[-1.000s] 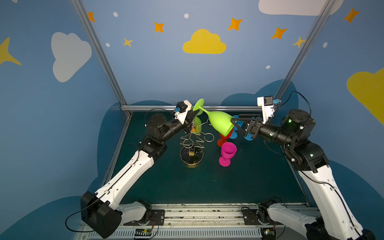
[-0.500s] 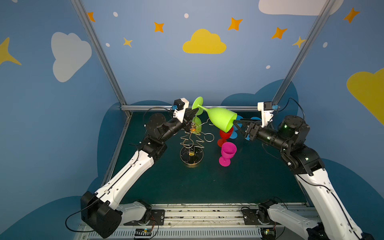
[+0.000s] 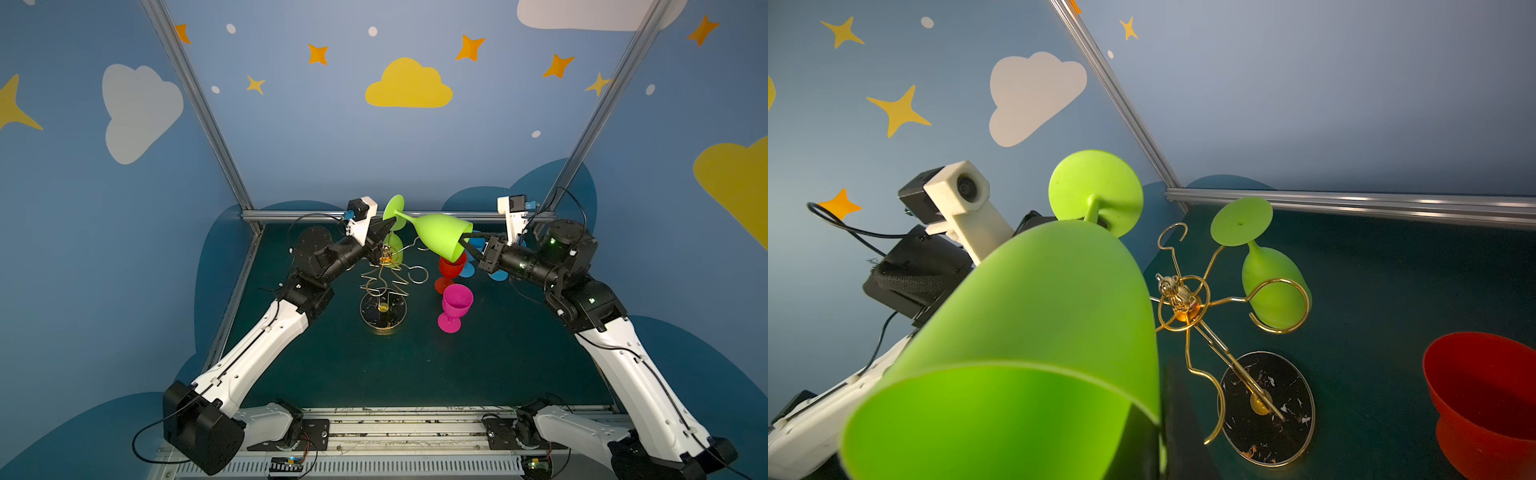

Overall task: Take the wine glass off the wine glass rack
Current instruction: 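Open the left gripper off the lime glass foot while the right gripper tilts the glass, then lower the lime glass beside the magenta glass and stand it upright with the right gripper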

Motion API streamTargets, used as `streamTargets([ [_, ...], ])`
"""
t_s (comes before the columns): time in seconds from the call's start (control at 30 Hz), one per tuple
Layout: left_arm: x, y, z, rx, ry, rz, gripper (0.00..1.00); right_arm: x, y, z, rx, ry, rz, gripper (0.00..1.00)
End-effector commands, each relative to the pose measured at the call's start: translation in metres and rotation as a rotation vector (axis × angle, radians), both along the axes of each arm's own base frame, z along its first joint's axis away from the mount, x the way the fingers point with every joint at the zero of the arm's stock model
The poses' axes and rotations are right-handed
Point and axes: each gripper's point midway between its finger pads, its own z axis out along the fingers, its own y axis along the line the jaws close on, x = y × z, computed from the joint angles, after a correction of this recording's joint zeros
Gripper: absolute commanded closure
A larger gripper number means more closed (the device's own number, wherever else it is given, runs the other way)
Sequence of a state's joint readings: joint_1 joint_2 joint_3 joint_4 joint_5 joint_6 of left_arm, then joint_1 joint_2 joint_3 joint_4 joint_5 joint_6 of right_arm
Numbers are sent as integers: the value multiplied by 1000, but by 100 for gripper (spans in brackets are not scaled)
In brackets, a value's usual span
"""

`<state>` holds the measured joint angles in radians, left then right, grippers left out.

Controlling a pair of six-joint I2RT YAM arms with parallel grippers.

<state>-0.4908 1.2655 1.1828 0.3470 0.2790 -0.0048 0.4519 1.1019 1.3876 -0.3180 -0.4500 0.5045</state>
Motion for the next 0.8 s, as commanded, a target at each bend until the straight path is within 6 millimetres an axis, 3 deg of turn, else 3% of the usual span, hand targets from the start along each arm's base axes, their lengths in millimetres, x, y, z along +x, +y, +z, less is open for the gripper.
streamTargets([
  [0.0, -16, -6, 15, -11, -48, -68, 97, 1, -6, 23, 26, -63, -34, 100],
  [0.3, -18, -1, 20, -18, -59, -44, 94, -11, -21, 31, -6, -101, -86, 100],
  [0.33, -18, 0, 19, -22, -57, -36, 88, -12, -23, 31, -10, -103, -90, 100],
  [0.4, -16, 5, 21, -35, -56, -6, 51, -16, -26, 33, -16, -111, -98, 100],
  [0.43, -16, 8, 22, -40, -60, 10, 45, -17, -28, 33, -21, -113, -103, 100],
  [0.6, -9, 29, 24, -60, -56, 125, 31, -30, -44, 29, -102, -118, -146, 100],
  [0.77, 5, 65, 23, -105, -6, 268, 21, -61, -65, 20, -223, -97, -160, 100],
])
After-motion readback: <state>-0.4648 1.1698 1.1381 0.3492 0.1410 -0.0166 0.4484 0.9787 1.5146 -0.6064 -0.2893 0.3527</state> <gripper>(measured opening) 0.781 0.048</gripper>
